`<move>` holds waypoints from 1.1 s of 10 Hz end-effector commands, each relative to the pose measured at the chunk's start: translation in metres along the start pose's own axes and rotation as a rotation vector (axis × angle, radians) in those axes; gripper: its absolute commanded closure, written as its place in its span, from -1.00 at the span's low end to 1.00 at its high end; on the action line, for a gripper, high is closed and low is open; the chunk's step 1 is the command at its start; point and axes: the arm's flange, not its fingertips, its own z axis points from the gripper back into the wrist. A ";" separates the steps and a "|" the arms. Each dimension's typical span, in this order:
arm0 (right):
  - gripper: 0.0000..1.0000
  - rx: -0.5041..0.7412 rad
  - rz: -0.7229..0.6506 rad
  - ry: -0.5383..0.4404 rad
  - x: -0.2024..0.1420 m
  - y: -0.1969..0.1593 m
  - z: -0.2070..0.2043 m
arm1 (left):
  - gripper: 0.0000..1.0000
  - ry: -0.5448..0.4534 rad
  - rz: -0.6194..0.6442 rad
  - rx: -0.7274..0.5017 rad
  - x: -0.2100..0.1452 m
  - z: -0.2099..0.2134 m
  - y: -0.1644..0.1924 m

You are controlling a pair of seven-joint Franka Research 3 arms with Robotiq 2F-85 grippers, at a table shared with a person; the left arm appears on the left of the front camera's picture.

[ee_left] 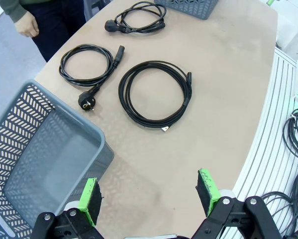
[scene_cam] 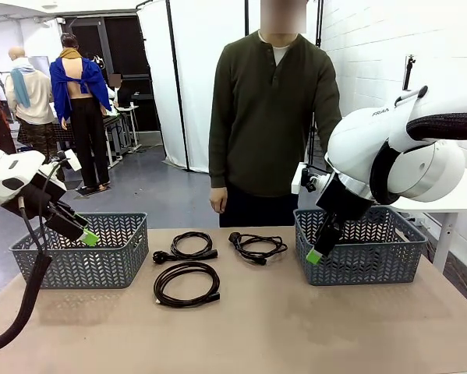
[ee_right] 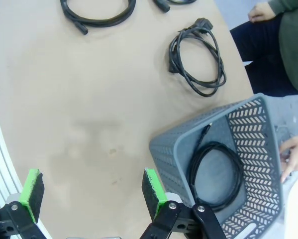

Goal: Organize the cables according to human instructions.
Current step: Pick up a bundle of cables and place it in the basket indicated by the human.

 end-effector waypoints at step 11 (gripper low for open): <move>-1.00 0.003 -0.087 0.057 0.046 -0.018 0.007 | -1.00 -0.016 -0.012 -0.016 -0.002 0.000 0.004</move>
